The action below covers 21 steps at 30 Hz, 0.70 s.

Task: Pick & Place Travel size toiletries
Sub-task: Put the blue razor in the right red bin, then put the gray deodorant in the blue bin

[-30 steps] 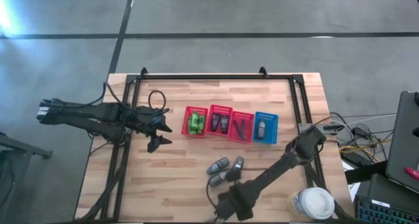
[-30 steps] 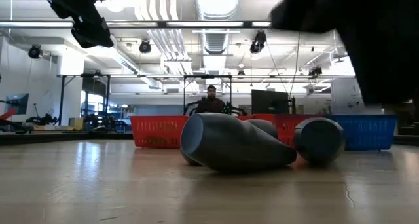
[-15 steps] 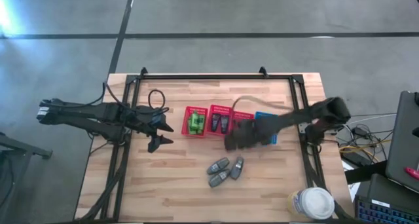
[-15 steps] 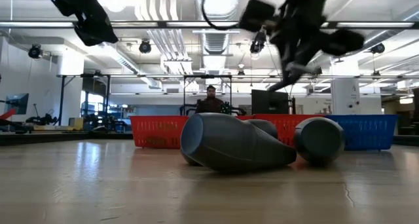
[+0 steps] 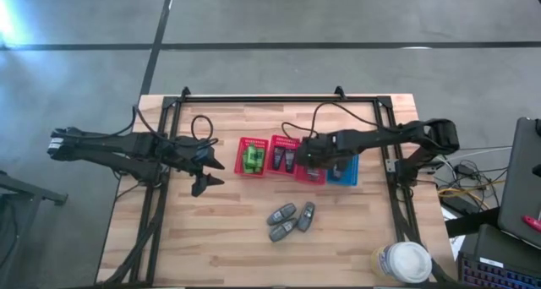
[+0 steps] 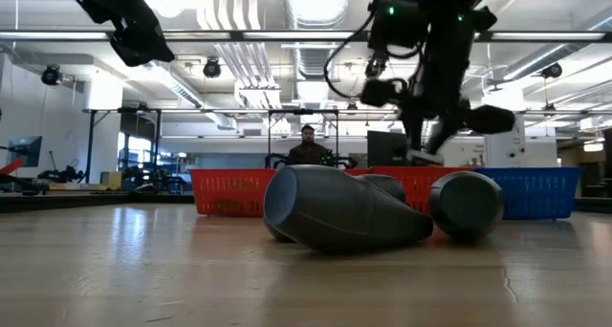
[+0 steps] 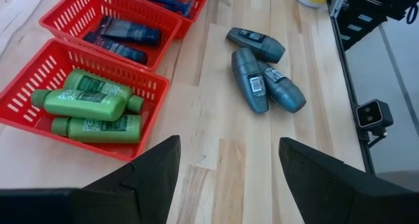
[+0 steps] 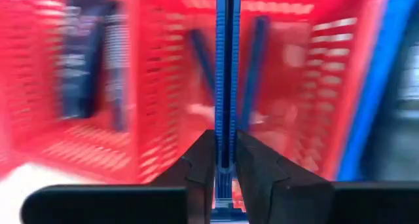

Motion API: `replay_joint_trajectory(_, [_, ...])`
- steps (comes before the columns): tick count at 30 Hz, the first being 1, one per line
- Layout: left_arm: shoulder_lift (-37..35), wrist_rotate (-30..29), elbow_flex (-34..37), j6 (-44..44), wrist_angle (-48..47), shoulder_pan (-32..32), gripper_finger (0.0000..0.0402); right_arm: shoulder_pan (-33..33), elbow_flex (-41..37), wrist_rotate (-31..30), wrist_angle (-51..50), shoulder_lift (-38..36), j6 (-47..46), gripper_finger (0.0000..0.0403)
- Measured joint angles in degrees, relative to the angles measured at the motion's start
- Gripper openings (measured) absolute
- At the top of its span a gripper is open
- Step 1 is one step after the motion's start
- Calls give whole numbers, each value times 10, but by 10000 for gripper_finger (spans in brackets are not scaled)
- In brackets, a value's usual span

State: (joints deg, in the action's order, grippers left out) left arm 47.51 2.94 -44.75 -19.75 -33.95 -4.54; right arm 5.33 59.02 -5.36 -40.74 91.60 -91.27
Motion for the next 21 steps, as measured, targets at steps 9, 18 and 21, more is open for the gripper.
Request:
replay_joint_trajectory(9, [0,0,0,-4,1,0,264,-3,-6,-8,-27,1,56,154])
replay_joint_trajectory(18, [0,7,0,-10,1,0,264,-134,113,84,-53,-24,505,228])
replay_joint_trajectory(21, [0,9,1,-14,1,0,264,-193,145,118,-92,-3,579,235])
